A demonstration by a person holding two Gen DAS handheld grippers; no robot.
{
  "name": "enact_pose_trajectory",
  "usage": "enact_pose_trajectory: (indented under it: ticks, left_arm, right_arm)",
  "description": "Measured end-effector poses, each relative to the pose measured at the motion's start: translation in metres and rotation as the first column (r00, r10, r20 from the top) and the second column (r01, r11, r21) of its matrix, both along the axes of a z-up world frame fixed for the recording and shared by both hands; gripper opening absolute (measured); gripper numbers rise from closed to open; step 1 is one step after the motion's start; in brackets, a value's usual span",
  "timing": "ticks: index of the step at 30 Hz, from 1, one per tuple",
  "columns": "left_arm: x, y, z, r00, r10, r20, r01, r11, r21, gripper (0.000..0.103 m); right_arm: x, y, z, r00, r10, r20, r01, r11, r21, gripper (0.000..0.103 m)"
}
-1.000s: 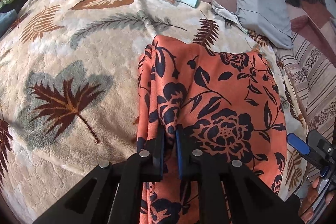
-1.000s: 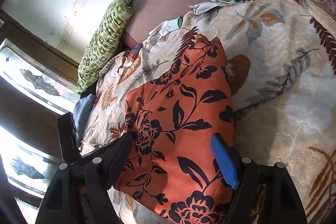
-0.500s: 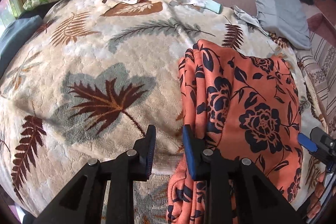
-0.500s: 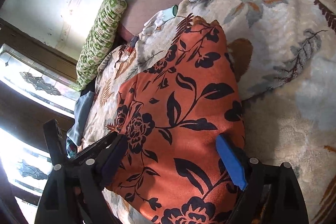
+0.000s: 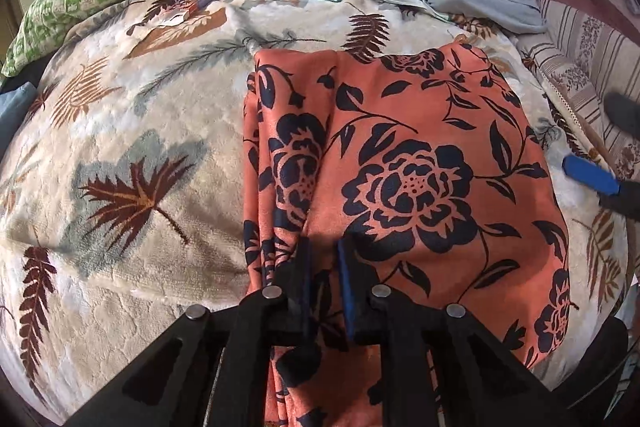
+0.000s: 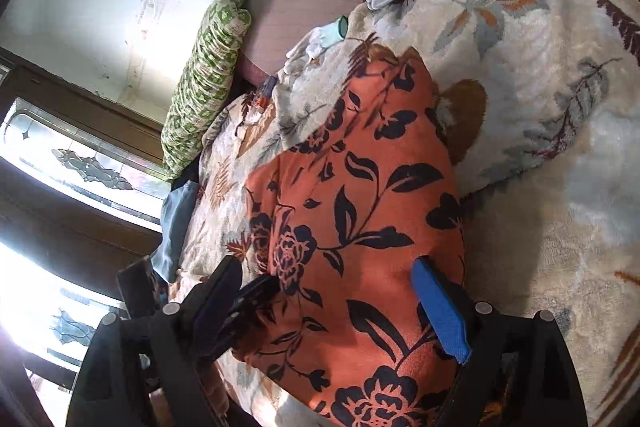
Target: Fold small clothes
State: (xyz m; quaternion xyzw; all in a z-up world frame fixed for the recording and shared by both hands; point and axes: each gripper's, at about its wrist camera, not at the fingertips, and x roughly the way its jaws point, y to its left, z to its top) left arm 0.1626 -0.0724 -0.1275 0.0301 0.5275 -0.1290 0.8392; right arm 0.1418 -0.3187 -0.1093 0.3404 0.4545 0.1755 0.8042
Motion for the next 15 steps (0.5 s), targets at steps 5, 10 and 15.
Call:
enact_pose_trajectory:
  ticks: [5, 10, 15]
  left_arm:
    - [0.002, 0.006, -0.001, 1.0, 0.018, -0.015, -0.018, 0.999, -0.035, 0.015]
    - [0.003, 0.009, -0.002, 1.0, 0.011, -0.024, -0.013, 0.999, -0.047, 0.015]
    - [0.003, 0.008, -0.004, 1.0, 0.011, -0.014, -0.012, 0.999, -0.047, 0.015]
  right_arm:
    - [0.047, -0.013, 0.015, 0.999, -0.009, 0.049, 0.002, 0.99, 0.142, 0.089]
    - [0.1, -0.018, -0.052, 0.981, -0.064, -0.18, 0.082, 0.992, 0.095, 0.09]
    - [0.112, -0.017, 0.005, 0.999, -0.026, -0.044, 0.031, 0.99, 0.135, 0.09]
